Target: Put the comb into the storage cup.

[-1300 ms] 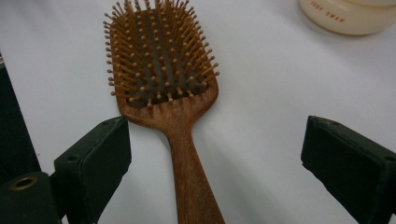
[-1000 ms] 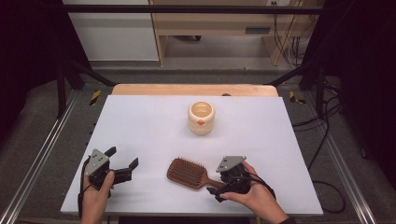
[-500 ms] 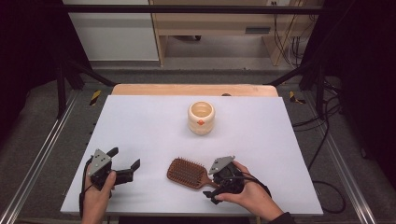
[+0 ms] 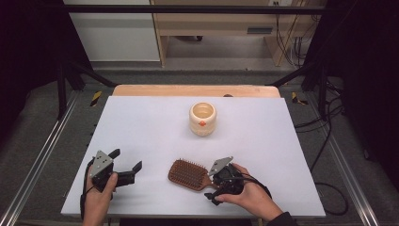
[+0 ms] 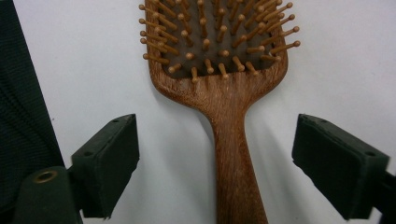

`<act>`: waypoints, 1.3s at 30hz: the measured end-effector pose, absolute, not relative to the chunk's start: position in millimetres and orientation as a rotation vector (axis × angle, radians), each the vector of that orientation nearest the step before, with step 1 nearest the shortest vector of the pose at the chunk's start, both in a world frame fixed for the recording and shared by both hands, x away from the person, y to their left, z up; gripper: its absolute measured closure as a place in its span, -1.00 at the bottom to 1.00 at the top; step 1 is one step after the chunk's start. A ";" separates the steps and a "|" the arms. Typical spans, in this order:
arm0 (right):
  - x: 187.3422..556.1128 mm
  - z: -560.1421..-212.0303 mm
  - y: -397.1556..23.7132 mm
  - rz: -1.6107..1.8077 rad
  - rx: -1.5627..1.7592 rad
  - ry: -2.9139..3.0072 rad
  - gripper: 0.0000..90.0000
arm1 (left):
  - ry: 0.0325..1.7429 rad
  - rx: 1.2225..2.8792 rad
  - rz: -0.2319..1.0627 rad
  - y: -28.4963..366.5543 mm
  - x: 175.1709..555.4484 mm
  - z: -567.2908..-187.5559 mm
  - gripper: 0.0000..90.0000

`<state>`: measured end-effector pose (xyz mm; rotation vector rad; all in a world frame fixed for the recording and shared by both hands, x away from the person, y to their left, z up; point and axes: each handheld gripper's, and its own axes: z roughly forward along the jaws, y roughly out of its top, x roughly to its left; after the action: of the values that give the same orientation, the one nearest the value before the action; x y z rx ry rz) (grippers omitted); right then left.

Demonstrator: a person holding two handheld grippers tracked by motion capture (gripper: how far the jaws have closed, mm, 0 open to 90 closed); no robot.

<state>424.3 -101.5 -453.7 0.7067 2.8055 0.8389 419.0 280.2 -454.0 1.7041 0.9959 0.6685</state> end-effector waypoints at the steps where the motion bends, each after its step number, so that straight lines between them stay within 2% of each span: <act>1: 424.8 -453.8 -101.8 0.839 0.712 2.806 -0.59 | 0.996 1.704 0.668 280.2 419.0 -454.0 -0.95; 12: 430.2 -454.1 -103.0 0.806 0.740 2.815 -0.12 | 0.997 1.705 0.664 280.1 419.1 -454.1 -0.95; 19: 431.2 -453.7 -101.2 0.781 0.731 2.830 0.06 | 0.997 1.704 0.665 280.1 419.1 -454.1 -0.95; 39: 433.4 -457.1 -97.1 0.740 0.693 2.852 0.31 | 0.995 1.703 0.665 280.1 419.1 -453.9 -0.95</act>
<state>433.4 -97.1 -457.1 0.6932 2.8523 0.7401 419.1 280.1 -453.9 1.7029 0.9953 0.6651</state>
